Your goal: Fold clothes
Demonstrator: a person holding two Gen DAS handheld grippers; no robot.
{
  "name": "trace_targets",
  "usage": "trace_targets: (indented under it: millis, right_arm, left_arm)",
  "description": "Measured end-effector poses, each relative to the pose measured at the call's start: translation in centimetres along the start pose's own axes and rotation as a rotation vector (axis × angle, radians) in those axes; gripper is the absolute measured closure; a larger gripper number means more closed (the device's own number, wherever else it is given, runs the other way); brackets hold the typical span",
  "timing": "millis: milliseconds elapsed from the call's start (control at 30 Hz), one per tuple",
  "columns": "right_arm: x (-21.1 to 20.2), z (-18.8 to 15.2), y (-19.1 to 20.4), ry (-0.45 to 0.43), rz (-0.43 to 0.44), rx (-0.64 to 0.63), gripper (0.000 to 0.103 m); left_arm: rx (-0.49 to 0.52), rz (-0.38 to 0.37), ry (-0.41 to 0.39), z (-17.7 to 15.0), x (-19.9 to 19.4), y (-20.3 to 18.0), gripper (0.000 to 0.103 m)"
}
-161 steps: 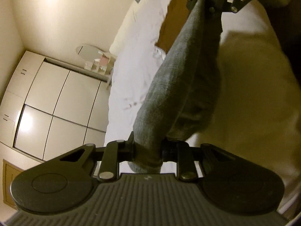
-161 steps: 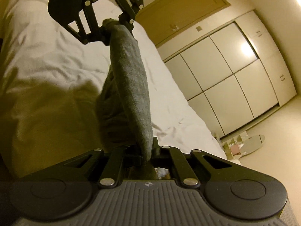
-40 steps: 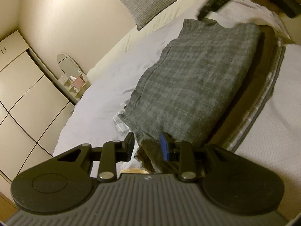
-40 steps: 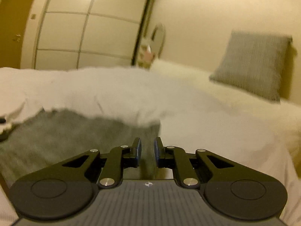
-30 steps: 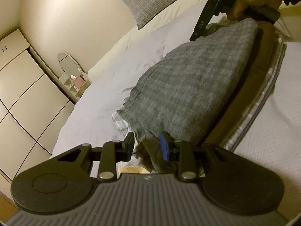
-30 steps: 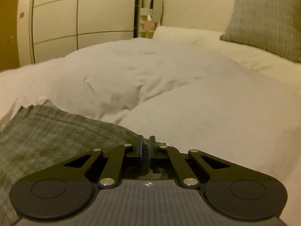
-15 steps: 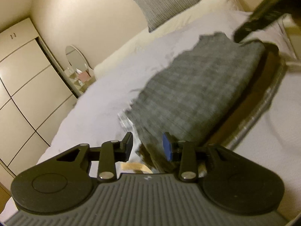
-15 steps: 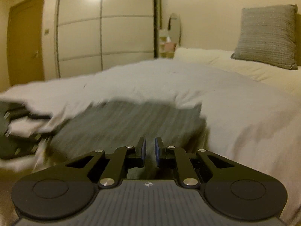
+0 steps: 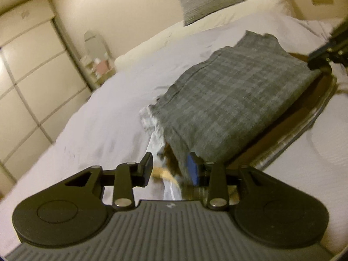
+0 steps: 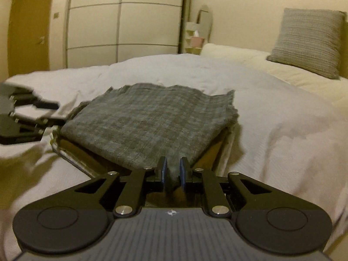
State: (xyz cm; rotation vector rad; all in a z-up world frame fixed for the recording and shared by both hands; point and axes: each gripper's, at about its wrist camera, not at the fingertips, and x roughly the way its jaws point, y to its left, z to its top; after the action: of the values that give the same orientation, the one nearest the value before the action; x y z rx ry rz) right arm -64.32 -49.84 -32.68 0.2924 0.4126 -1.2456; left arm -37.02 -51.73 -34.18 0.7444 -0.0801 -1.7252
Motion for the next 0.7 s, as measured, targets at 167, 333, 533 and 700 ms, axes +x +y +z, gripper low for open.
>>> trace_targets:
  millis: [167,333,533,700]
  right_arm:
    - [-3.4,-1.8,1.7,-0.028,-0.02,0.16,0.048]
    - [-3.4,-4.3,3.3,0.063,-0.061,0.265,0.046]
    - [-0.9,-5.6,5.0,0.147,-0.124,0.215,0.035]
    - [-1.8,-4.8,6.3,0.07,-0.173,0.179,0.036]
  left_arm:
    - [-0.191,-0.033,0.073,-1.4,-2.6,-0.2,0.048]
    - [-0.329,-0.081,0.153,-2.8,-3.3,-1.2,0.037]
    - [-0.392,-0.051,0.201,-4.0,-2.1,-2.2,0.02]
    - [-0.412,-0.031,0.12,-3.4,-3.4,-2.0,0.02]
